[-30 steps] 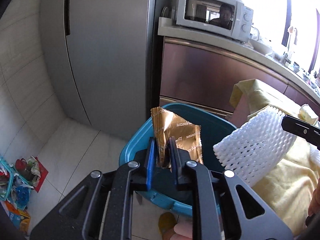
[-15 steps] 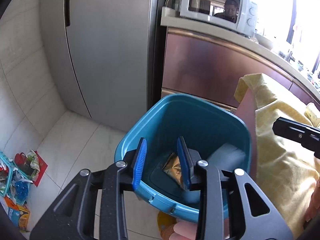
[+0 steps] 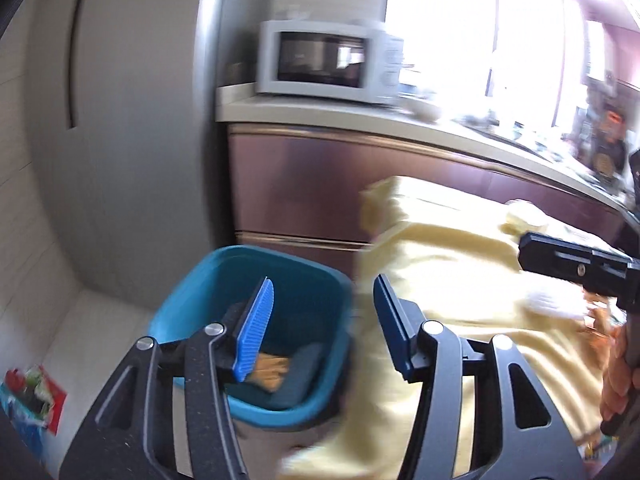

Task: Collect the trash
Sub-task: 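Grasp a gold wrapper with the left tool while the right tool grasps an orange peel, then carry wrapper and peel to the teal bin and release both, then grasp a white foam net with the left tool while the right tool grasps a clear plastic wrapper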

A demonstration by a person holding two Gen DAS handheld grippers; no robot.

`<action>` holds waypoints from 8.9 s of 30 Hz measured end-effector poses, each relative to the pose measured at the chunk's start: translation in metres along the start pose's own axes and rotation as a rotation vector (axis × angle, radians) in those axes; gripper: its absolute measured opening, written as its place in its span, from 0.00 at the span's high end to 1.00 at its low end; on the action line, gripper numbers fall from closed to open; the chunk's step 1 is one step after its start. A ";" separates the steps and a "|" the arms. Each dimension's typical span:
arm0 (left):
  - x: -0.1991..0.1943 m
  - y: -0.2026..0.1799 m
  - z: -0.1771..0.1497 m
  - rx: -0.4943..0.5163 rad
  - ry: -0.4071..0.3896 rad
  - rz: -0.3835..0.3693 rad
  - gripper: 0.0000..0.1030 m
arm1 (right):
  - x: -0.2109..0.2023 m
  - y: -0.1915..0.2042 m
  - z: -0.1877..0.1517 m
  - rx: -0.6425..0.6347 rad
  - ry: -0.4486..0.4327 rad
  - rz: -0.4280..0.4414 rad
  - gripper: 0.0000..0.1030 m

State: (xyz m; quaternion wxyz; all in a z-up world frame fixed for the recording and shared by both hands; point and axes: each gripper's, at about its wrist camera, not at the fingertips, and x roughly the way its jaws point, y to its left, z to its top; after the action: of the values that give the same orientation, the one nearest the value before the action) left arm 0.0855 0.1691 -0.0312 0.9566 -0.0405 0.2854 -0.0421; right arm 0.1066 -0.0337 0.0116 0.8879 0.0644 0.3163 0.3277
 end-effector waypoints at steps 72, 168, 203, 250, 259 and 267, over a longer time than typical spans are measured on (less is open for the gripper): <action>-0.014 -0.200 -0.043 0.155 0.254 -0.688 0.91 | -0.150 -0.094 -0.138 0.376 -0.061 -0.246 0.84; 0.009 -0.009 -0.008 -0.054 0.095 -0.232 0.52 | 0.010 -0.013 -0.010 0.086 0.043 0.007 0.68; 0.104 -0.182 -0.006 0.146 0.357 -0.401 0.39 | -0.204 -0.198 -0.151 0.567 -0.143 -0.568 0.41; 0.099 -0.194 -0.004 0.188 0.331 -0.434 0.93 | -0.219 -0.160 -0.125 0.460 -0.206 -0.445 0.89; 0.067 -0.178 -0.004 0.154 0.283 -0.469 0.95 | -0.205 -0.137 -0.107 0.393 -0.209 -0.377 0.89; 0.032 -0.143 -0.002 0.108 0.232 -0.458 0.95 | -0.176 -0.117 -0.095 0.353 -0.180 -0.288 0.89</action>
State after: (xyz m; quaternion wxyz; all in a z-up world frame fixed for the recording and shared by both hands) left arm 0.1031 0.0240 -0.0357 0.8838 -0.0481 0.3738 -0.2773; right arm 0.0094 -0.2434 -0.0100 0.9250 0.2018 0.2944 0.1301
